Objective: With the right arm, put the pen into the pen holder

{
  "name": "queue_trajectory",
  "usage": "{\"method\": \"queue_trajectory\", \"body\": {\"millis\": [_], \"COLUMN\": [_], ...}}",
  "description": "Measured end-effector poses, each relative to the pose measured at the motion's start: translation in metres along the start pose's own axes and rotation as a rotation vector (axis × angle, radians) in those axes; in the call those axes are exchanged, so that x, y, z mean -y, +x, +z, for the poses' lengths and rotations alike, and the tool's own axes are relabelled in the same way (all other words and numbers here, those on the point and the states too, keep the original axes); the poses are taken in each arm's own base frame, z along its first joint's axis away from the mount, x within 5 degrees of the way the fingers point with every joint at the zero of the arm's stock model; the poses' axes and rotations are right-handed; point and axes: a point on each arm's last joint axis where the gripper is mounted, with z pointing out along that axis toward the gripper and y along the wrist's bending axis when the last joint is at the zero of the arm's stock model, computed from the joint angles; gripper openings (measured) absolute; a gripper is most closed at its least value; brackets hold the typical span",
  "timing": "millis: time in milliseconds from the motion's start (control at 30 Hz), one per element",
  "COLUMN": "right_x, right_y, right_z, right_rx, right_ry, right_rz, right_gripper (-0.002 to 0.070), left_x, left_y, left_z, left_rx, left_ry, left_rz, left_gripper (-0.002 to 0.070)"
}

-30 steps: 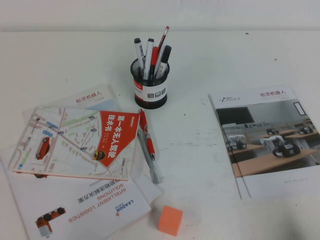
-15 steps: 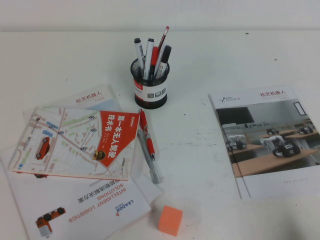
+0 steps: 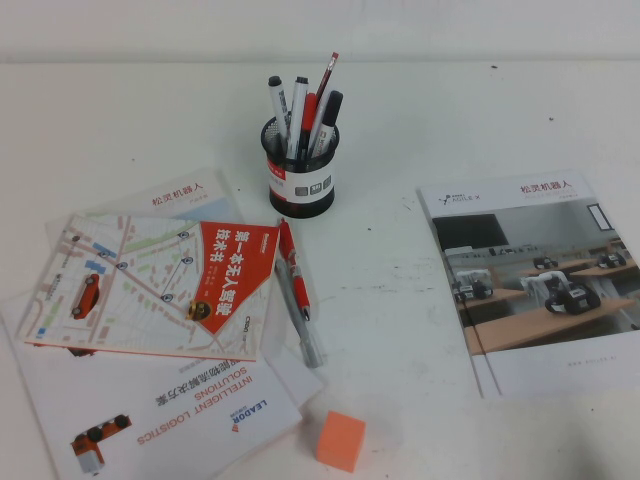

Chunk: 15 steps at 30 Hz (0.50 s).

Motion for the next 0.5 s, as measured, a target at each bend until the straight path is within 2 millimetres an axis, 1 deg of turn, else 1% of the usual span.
{"method": "queue_trajectory", "body": {"millis": [500], "right_x": [0.0], "right_y": [0.0], "right_z": [0.0], "right_rx": [0.0], "right_ry": [0.0], "right_rz": [0.0], "right_gripper": [-0.002], "left_x": [0.0002], "left_y": [0.0], "left_z": [0.0], "left_rx": [0.0], "left_ry": [0.002], "left_rz": [-0.006], "left_gripper": [-0.0003]}}
